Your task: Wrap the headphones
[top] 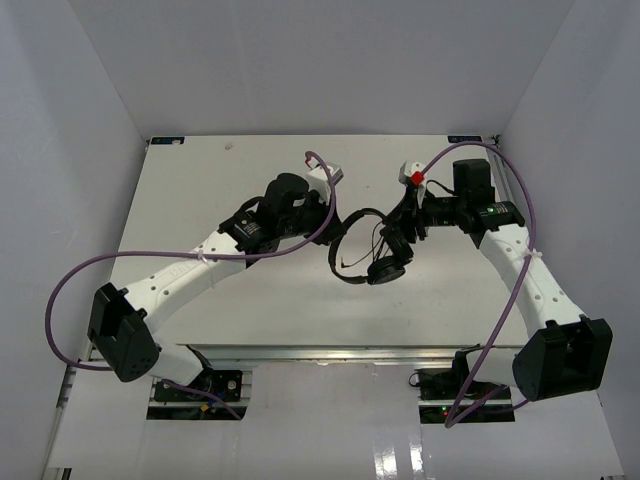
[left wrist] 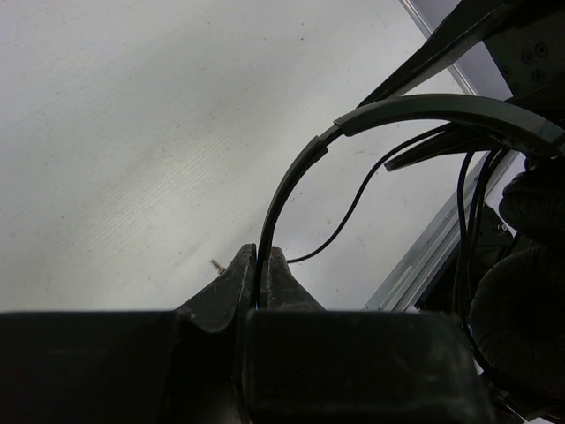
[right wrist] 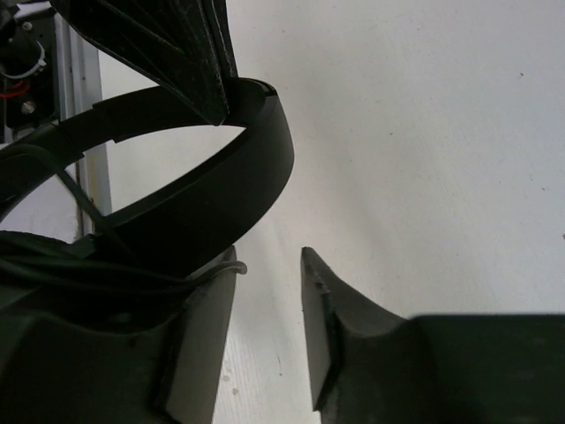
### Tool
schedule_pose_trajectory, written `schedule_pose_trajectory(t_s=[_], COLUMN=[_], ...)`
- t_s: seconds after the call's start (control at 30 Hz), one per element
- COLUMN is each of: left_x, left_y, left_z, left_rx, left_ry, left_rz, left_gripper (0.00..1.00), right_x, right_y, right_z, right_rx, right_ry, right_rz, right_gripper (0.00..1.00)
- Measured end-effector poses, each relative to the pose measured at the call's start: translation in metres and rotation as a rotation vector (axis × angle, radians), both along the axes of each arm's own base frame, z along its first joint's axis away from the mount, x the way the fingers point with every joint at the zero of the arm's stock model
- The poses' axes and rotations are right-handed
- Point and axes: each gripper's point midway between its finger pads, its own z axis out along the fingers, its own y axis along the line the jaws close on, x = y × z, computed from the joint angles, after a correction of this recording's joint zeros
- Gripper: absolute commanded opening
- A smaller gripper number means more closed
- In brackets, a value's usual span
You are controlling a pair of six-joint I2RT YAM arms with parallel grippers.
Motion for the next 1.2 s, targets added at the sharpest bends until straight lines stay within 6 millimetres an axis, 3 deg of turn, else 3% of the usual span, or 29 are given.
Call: schedule_pose_trajectory(t_s=[0.53, 1.0, 1.2], left_x=[-0.010, -0.007, -0.006], left_y=[-0.005, -0.015, -0.017], left_z=[0.028, 0.083, 0.093], left_rx=[-0.044, -0.155, -0.178], left_ry=[-0.023, -0.084, -0.095], left_rz=[-0.047, -0.050, -0.043], left_gripper=[0.00, 0.00, 0.00], right_x=[-0.015, -0.030, -0.036], right_y=[0.009, 0.016, 0.016], right_z=[-0.002, -0.009, -0.019], right_rx=[0.097, 0.187, 0.194], right_ry=[0.072, 0.108, 0.118], right_rz=[0.092, 0.225, 0.240], right_gripper=[0.57, 0.60, 0.58])
